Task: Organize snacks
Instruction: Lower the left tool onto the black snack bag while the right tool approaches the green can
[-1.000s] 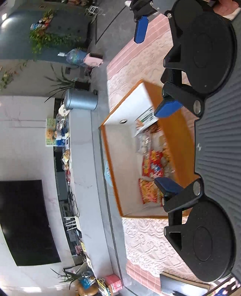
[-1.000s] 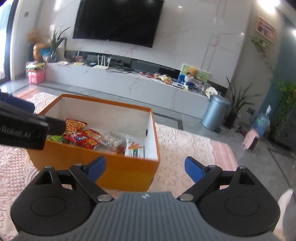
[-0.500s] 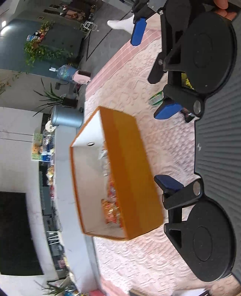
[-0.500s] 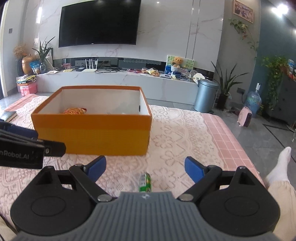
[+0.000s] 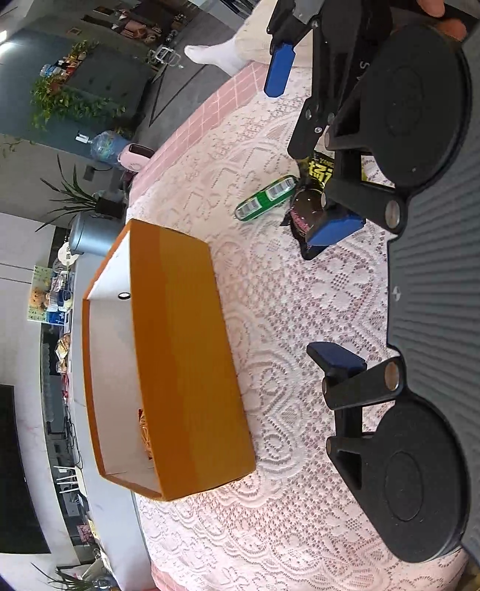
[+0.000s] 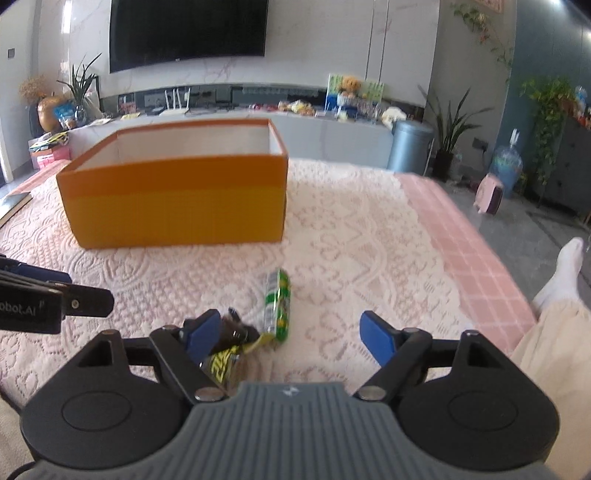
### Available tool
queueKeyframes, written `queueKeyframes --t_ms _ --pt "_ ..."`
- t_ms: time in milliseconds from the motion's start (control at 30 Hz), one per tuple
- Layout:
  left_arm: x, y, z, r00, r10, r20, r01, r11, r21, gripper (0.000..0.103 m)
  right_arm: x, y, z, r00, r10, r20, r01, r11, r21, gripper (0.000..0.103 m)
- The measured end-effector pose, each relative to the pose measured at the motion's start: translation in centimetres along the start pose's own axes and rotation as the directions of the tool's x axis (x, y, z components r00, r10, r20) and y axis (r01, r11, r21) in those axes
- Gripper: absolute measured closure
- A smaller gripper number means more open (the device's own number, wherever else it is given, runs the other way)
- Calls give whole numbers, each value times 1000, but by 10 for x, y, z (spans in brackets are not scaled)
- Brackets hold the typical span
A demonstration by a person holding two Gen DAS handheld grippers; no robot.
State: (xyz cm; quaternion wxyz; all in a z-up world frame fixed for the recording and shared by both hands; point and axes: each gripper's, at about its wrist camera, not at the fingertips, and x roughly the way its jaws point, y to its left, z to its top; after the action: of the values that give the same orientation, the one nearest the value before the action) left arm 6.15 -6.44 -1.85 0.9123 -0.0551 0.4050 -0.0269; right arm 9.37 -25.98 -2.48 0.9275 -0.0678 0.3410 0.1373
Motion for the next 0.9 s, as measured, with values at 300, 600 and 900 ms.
queueKeyframes --t_ms 300,600,900 --pt "16 -11 -8 999 -9 -38 9 1000 -6 32 17 -13 -4 997 -38 -73 43 996 74 23" --pt "30 -21 -11 991 -119 -62 120 993 15 31 33 -31 -8 989 -38 -140 58 988 144 48" --pt "50 -29 -2 981 -171 -89 170 985 -25 31 43 -38 -9 986 -29 -166 59 982 180 53"
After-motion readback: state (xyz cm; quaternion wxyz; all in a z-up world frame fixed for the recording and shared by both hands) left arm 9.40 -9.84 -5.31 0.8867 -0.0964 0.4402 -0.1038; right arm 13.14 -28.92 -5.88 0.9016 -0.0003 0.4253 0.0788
